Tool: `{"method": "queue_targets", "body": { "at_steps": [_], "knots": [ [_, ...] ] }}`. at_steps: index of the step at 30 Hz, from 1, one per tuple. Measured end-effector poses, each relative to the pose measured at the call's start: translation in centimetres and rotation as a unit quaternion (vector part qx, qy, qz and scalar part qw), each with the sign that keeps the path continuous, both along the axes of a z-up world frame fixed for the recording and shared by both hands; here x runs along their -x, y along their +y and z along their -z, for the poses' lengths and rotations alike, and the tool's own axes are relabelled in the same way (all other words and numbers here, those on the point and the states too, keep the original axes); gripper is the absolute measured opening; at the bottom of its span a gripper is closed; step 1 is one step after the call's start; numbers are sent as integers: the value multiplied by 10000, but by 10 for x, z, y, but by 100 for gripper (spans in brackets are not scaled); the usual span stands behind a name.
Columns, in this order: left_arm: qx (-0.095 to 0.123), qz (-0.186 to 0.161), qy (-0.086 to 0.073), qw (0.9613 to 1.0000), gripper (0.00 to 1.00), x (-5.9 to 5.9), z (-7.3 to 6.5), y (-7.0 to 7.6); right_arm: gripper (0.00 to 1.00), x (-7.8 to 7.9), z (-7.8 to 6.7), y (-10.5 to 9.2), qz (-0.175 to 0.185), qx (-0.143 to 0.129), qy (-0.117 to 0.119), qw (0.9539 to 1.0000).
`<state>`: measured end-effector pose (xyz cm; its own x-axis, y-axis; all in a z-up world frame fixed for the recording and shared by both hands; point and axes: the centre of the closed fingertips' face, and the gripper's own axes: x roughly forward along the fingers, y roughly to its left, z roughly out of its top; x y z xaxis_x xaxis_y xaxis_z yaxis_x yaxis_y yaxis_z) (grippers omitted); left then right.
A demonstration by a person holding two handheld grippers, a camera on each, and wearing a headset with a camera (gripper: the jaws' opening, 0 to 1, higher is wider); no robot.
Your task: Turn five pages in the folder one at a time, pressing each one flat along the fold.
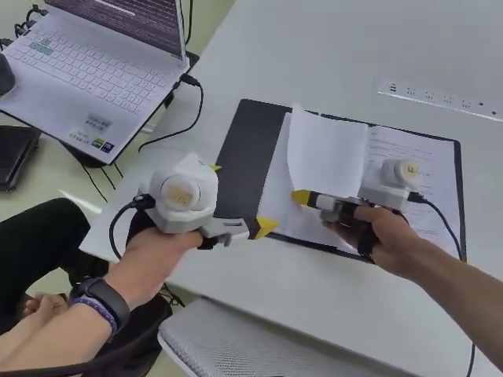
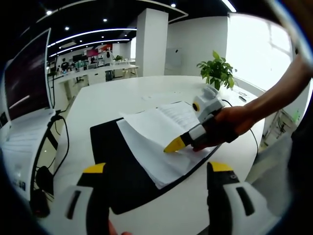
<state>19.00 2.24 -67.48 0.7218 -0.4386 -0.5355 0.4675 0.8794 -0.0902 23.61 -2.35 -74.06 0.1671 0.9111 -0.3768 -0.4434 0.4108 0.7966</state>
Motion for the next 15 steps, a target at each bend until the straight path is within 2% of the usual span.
{"method": "queue_targets", "body": {
  "at_steps": [5, 7, 9, 15],
  "knots": [
    [0, -5, 0, 10000, 82, 0, 0, 2, 0, -1, 7, 9, -22, 8, 95, 10000],
    [5, -10, 1, 10000, 82, 0, 0, 2, 0, -6, 15, 11, -37, 16, 137, 9999],
    [33, -23, 6, 10000, 82, 0, -1, 2, 0, -3, 15, 13, -54, 49, 119, 9999],
    [41, -3, 40, 10000, 82, 1, 2, 1, 2, -8, 30, 15, -122, 88, 152, 9998]
  ]
}}
